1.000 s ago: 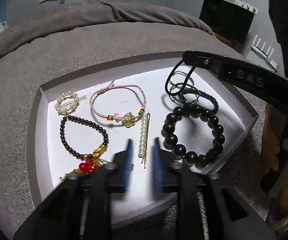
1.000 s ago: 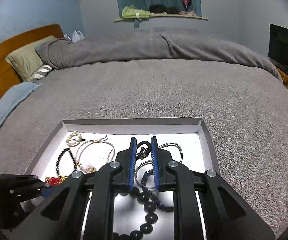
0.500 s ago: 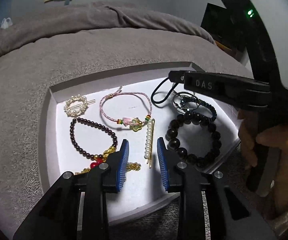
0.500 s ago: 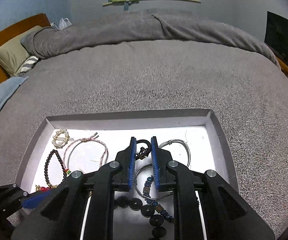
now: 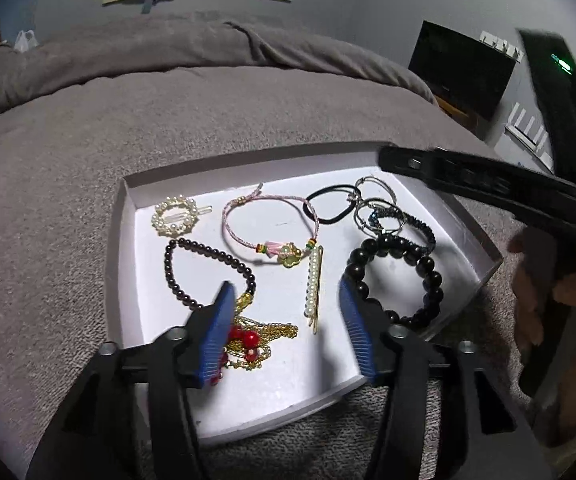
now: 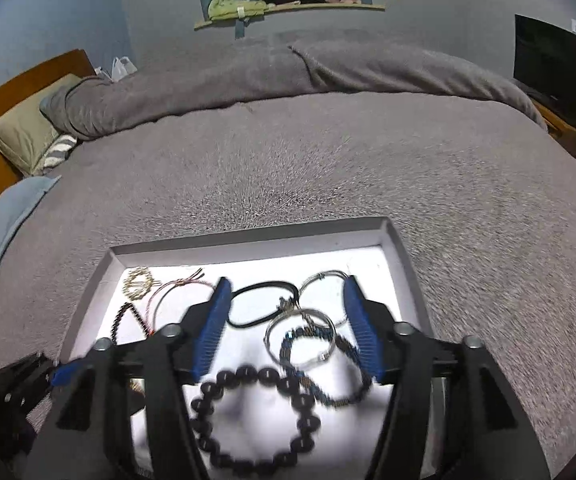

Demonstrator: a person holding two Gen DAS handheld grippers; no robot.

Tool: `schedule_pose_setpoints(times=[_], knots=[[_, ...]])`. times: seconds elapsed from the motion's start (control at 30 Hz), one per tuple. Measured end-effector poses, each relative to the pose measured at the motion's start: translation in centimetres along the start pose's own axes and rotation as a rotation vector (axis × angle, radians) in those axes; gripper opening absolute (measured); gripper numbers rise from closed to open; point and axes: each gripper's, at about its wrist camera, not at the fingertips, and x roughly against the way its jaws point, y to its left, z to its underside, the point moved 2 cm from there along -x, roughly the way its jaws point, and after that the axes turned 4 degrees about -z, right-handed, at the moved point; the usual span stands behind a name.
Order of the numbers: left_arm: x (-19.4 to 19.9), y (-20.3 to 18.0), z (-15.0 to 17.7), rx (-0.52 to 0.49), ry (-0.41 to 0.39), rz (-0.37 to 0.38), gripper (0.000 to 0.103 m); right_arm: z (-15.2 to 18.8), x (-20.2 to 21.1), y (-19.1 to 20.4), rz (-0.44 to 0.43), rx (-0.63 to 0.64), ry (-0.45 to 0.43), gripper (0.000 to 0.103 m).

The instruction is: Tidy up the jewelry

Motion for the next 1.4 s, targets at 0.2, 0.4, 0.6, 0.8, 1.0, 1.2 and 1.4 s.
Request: schedule_pose_setpoints(times=[0.2,0.4,0.6,0.8,1.0,1.2,1.4], knots=[[1.9,-0.4,0.0,-0.006,-0.052,-0.042,0.08,2.1,4.6,-1.0,0.01,-0.011,-0.066,0.094],[3.9,-0.9,0.7,-0.02,-0.094,-0.075,0.088,4.2,8.5,-2.0,-0.006,-0.035,-0.099,0.098],[5.4,-1.4,2.0,-0.02,-0.115,-0.123,0.093,6.8,10.9,-2.9,-0.025,-0.054,-0.113,0.098],[6.8,-1.5,3.6,0.0,-0.141,-0.209,0.096,9.7,11.4,-3.5,-0.001,-0.048,-0.102,0.098],[7.4,-2.1,5.2,0.036,-0.108,-0.266,0.098,10.4,11.0,-4.0,0.072,-0.037,-0.069,0.098],[8.0,-3.1,4.6,0.051,-0.095,-0.345,0.098,10.5,11.0,-4.2,0.067,-0.045,-0.062,0.098],[7.5,-3.5,4.4,0.093,-0.037,-0.37,0.098,10.5,11.2,-4.3,0.105,-0.051,-0.063,0.098]])
